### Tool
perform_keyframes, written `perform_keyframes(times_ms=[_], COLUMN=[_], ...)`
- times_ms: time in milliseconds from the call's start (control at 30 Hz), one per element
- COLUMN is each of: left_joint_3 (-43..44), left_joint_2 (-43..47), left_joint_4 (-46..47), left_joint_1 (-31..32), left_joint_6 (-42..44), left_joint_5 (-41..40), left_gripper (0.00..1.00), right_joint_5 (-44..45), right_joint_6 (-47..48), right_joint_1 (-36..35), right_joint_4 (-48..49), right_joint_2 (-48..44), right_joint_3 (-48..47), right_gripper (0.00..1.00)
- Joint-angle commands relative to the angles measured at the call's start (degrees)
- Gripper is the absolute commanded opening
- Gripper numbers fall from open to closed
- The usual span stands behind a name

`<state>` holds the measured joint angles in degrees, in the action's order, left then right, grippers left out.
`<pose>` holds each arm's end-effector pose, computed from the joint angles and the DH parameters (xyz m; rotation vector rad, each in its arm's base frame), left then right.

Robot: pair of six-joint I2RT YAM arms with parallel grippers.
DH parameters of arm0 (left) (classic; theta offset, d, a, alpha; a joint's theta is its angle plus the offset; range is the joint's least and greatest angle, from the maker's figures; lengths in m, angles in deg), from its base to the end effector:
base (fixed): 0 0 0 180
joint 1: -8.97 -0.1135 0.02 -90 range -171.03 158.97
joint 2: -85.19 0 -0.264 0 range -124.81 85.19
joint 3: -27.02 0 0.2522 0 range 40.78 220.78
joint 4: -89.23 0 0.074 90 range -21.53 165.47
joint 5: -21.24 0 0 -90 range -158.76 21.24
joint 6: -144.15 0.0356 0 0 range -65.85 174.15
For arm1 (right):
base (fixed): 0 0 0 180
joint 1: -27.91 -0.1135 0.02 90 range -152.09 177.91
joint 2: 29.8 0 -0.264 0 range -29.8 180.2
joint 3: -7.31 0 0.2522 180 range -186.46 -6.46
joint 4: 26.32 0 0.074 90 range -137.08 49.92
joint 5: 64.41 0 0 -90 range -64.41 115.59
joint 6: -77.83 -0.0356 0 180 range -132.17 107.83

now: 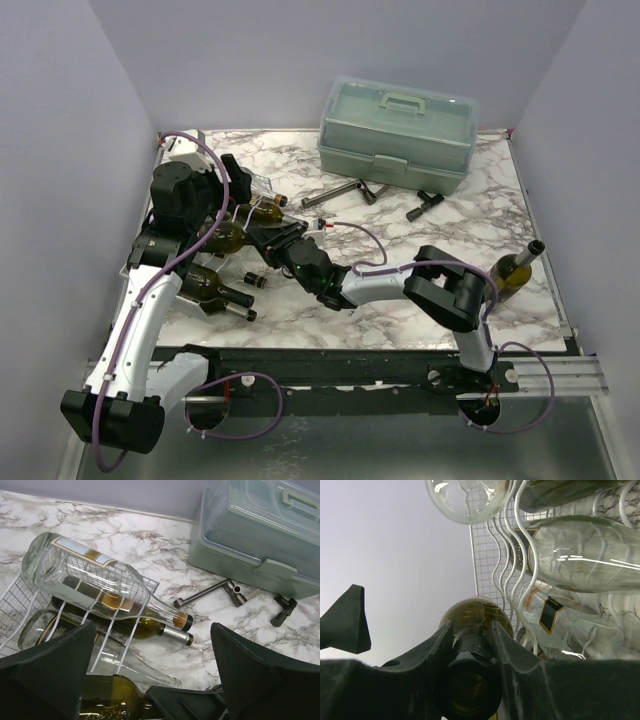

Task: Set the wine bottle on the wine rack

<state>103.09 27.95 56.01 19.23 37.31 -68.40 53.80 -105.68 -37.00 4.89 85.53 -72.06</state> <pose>0.2184 -0.0398 0.3897 -0.1009 1.8324 -0.3392 0.2027 0.3932 0.1953 0.8928 1.7282 1.6242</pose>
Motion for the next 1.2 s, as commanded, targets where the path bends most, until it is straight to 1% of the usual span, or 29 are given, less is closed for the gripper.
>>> perform_keyframes(times_ms=[0,167,233,300,367,467,567,633,700,833,1000,1167], left_joint_3=[-0.2,-0.3,-0.3,-0.3,-0.3,-0.3,-0.3,-0.3,-0.3,-0.3,-0.4,-0.4], left_joint_2=[1.0,0.9,0.8,0.8,0.8,0.8,0.7,0.6,0.6,0.5,0.3,0.3], left_joint_4=[-0.7,-0.6,-0.7,-0.6,-0.7,-0.6,-0.6,-0.6,-0.6,-0.7,-0.7,-0.6], left_joint_1=[0.3,0.3,0.3,0.3,0.3,0.3,0.3,0.3,0.3,0.3,0.3,0.3], left_joint_6=[0.9,1.0,1.0,1.0,1.0,1.1,1.1,1.1,1.1,1.1,1.2,1.2], left_joint_5=[-2.5,-2.5,-2.5,-2.5,-2.6,-2.7,-2.7,-2.7,-2.6,-2.7,-2.7,-2.7], left_gripper=[0.99,0.99,0.99,0.99,0.99,0.99,0.99,0.99,0.99,0.99,0.99,0.99], right_joint_5=[-1.3,-3.9,-5.0,-5.8,-6.2,-6.5,-6.9,-7.3,-7.4,-7.9,-8.4,-9.7], right_joint_6=[-6.7,-8.5,-9.4,-9.8,-9.8,-9.8,-10.1,-10.2,-10.2,-10.6,-10.5,-9.6], right_joint_1=[-0.9,-1.1,-1.5,-1.8,-2.1,-2.5,-2.8,-2.9,-3.2,-3.3,-3.3,-3.3], right_joint_4=[8.9,8.2,8.5,8.6,8.4,8.3,8.2,8.3,8.2,8.1,4.9,0.5], right_joint_2=[0.3,0.9,1.5,1.9,2.2,2.2,1.9,1.8,1.5,1.1,-0.4,-1.9], right_joint_3=[-3.7,-3.7,-3.6,-3.7,-3.9,-3.5,-2.9,-2.5,-2.0,-0.8,1.3,2.1], right_gripper=[0.13,0.21,0.27,0.30,0.35,0.38,0.44,0.45,0.48,0.51,0.60,0.72])
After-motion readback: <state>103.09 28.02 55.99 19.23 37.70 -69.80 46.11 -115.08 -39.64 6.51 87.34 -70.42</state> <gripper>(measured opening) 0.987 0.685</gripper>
